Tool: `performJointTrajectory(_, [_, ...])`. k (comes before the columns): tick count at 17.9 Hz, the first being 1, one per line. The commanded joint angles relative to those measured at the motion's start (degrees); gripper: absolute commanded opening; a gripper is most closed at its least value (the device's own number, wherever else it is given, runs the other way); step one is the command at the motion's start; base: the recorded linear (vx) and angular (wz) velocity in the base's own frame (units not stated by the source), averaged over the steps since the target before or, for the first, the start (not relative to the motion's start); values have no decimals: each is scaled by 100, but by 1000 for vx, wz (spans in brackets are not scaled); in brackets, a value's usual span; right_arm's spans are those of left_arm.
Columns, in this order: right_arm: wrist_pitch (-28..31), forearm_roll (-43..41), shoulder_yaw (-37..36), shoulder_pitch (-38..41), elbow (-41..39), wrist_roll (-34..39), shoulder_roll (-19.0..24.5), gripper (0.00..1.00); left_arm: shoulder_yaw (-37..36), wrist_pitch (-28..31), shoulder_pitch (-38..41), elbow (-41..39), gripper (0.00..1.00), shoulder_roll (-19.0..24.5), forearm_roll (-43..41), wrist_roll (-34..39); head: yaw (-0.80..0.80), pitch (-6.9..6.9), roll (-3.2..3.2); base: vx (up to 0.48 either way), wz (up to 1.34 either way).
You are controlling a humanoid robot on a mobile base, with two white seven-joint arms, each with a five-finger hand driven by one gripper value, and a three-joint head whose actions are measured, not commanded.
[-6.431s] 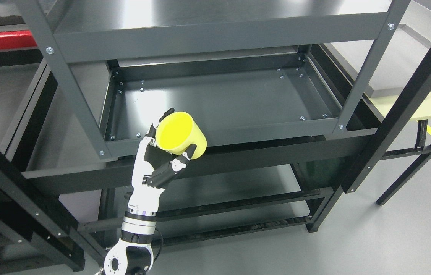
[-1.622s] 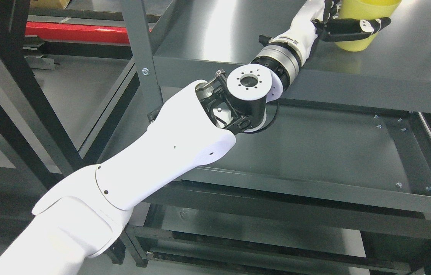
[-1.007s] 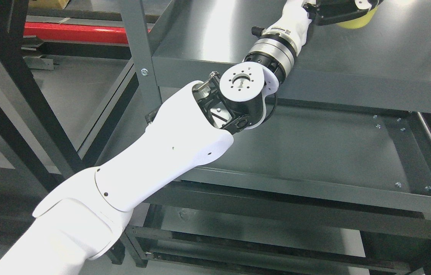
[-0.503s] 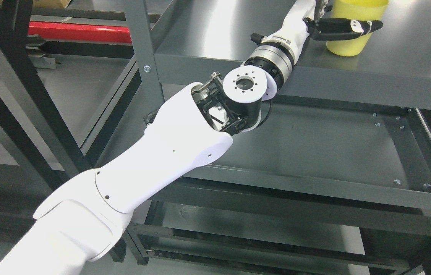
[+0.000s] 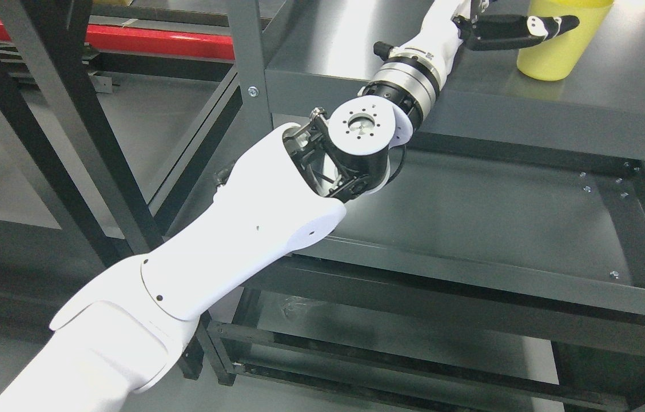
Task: Place yellow IKEA cup on middle right shelf
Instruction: 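Open the left hand to release the cup on the shelf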
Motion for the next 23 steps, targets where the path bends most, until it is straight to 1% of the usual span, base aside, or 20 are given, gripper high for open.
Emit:
performJointTrajectory(1, [4, -141, 97, 79, 0, 5, -100, 99, 435, -86, 7, -486, 99, 100, -279, 4, 0, 0, 0, -33, 16])
performJointTrajectory(6, [4, -141, 97, 79, 0, 5, -100, 99, 769, -218, 191, -1215, 99, 100, -419, -5, 0, 0, 0, -35, -35])
performJointTrajectory(8, [4, -141, 97, 79, 0, 5, -100, 99, 997, -436, 270, -1427, 99, 100, -446, -118, 0, 0, 0, -39, 22])
performJointTrajectory(10, [4, -141, 97, 79, 0, 5, -100, 99, 1042, -735, 367, -1559, 99, 100, -533, -503, 0, 0, 0, -59, 53])
performJointTrajectory(12, [4, -141, 97, 79, 0, 5, -100, 99, 929, -868, 507, -1647, 99, 100, -604, -1196, 0, 0, 0, -129, 24])
performJointTrajectory(14, [4, -141, 97, 79, 0, 5, -100, 99, 806, -851, 691, -1621, 98, 100, -770, -1839, 0, 0, 0, -152, -33])
performJointTrajectory(15, [4, -141, 97, 79, 0, 5, -100, 99, 675, -833, 805, -1595, 98, 100, -954, -1920, 0, 0, 0, -163, -71])
performJointTrajectory(18, [4, -141, 97, 79, 0, 5, -100, 99, 349, -833, 1122, -1455, 98, 100, -1421, -1921, 0, 0, 0, -190, -169])
performJointTrajectory(21, [4, -141, 97, 79, 0, 5, -100, 99, 391, -842, 1596, -884, 98, 100, -1983, -1947, 0, 0, 0, -203, -198])
performJointTrajectory(23, [4, -141, 97, 79, 0, 5, -100, 99, 593, -833, 2114, -673, 98, 100, -2107, -1956, 0, 0, 0, -222, -98])
